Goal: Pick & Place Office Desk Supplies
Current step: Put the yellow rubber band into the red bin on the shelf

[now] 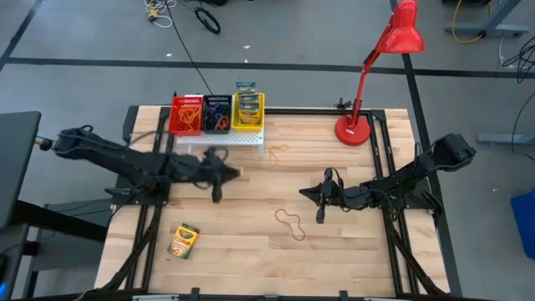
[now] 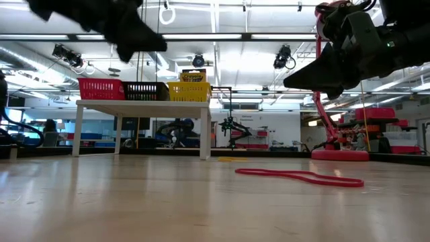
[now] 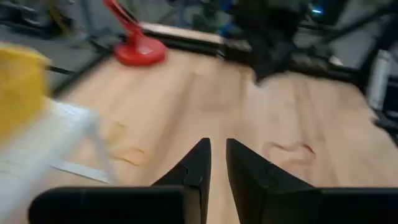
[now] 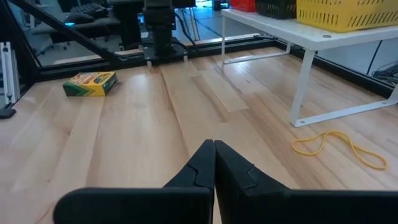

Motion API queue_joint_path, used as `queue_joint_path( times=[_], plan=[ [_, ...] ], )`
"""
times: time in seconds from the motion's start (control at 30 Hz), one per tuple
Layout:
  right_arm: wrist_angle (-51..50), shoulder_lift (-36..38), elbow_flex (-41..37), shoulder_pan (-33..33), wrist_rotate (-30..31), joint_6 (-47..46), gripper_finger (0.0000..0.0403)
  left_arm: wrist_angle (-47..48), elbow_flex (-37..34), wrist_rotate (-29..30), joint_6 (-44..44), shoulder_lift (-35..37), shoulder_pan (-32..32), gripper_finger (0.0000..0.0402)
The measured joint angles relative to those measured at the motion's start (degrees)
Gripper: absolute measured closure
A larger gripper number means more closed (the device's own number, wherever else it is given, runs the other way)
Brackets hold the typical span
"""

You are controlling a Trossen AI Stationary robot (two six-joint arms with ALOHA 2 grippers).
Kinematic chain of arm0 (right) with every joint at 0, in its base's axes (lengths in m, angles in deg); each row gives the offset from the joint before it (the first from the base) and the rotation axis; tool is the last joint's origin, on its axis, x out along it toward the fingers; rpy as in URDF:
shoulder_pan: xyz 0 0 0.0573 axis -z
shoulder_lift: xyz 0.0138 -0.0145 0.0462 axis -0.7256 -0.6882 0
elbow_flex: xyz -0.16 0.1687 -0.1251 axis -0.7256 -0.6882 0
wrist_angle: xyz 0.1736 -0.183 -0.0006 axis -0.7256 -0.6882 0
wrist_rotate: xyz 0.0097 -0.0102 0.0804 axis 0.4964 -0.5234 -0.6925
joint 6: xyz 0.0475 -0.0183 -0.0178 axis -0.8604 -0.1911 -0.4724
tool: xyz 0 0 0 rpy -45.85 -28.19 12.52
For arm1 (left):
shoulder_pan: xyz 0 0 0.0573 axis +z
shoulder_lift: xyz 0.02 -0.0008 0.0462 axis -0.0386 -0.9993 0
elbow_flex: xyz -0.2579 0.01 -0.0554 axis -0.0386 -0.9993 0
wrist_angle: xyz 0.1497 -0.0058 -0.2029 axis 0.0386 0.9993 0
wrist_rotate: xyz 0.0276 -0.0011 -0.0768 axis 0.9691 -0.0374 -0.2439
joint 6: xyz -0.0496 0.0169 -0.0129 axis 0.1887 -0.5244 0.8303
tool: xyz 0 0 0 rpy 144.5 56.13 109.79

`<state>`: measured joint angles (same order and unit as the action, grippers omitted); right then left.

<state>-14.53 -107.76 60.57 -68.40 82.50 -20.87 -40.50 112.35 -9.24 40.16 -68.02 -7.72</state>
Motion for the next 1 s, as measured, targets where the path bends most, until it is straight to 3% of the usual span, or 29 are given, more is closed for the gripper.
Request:
queue_joint_path(
  times=[0.1,0.27,0.37,0.5,0.7,1.0],
  plan=[
    [0.08,0.00,0.12,0.05,0.01,-1.08,0.0398,-12.47,-6.17,0.19,0.92,-4.52,-3.13,0.0347],
    [-3.39,-0.15,1.78,2.17,0.03,-4.76,0.0398,-45.49,-18.00,2.35,-3.86,-16.22,-6.81,0.0364],
    [-8.65,-0.47,3.77,4.21,0.08,-9.31,0.0398,-57.42,-21.22,2.51,-4.53,-23.35,-7.32,0.0382],
    [-17.64,-0.83,8.04,8.29,-0.12,-13.99,0.0385,-63.77,-20.57,3.11,-5.96,-31.00,-7.32,0.0396],
    [-35.03,-0.83,14.87,16.86,-2.97,-15.89,0.0321,-66.09,-16.39,0.73,-9.55,-38.21,-7.36,0.0396],
    [-34.82,-2.84,15.65,34.33,-15.42,-4.60,0.0250,-68.93,-14.66,-1.36,-12.28,-40.58,-10.35,0.0396]
  ],
)
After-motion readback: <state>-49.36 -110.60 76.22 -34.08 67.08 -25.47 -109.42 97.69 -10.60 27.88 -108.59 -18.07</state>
